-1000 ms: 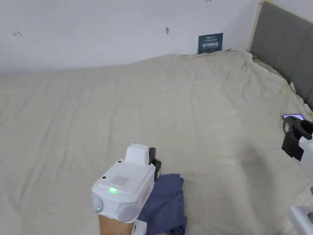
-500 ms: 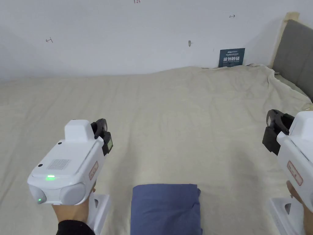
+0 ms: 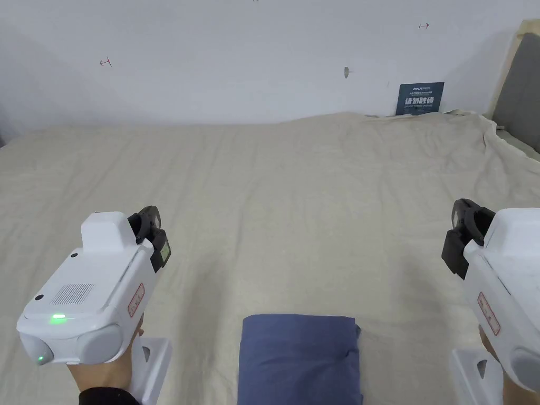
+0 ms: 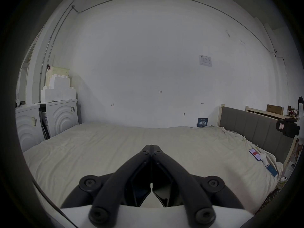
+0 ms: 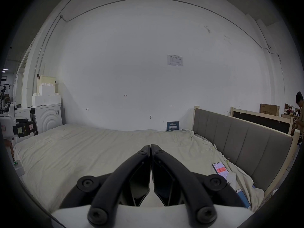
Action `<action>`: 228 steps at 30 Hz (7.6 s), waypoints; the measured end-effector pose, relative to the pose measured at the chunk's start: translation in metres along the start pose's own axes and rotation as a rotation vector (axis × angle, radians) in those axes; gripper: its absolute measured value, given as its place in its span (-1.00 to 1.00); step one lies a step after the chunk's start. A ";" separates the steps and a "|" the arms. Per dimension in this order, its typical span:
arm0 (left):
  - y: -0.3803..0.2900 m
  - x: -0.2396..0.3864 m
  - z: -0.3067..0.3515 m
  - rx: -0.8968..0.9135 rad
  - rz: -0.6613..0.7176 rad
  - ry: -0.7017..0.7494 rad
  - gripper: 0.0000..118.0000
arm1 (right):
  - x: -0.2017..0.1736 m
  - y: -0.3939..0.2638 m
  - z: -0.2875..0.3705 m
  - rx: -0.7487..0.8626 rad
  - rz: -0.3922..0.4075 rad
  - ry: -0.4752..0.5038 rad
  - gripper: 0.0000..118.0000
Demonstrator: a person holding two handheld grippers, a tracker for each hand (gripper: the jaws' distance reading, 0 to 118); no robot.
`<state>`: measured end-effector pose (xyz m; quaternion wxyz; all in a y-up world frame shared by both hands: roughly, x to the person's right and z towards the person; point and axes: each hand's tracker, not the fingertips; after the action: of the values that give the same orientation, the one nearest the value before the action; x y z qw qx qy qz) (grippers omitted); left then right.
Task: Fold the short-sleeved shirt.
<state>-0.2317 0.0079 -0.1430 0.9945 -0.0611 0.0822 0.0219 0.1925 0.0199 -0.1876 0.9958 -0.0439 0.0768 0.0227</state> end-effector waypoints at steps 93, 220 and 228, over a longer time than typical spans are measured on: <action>-0.099 -0.094 -0.130 -0.953 0.144 -0.322 -0.77 | -0.067 -0.030 -0.047 -0.062 -0.019 0.146 -1.00; -0.009 0.044 0.005 0.184 -0.090 0.042 -1.00 | -0.025 0.019 0.008 0.129 0.052 -0.012 -1.00; -0.009 0.044 0.004 0.185 -0.095 0.042 -1.00 | -0.025 0.019 0.008 0.129 0.053 -0.018 -1.00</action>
<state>-0.1875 0.0010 -0.1448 0.9939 0.0265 0.1018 -0.0341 0.1679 0.0381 -0.1777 0.9963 0.0226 0.0702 0.0444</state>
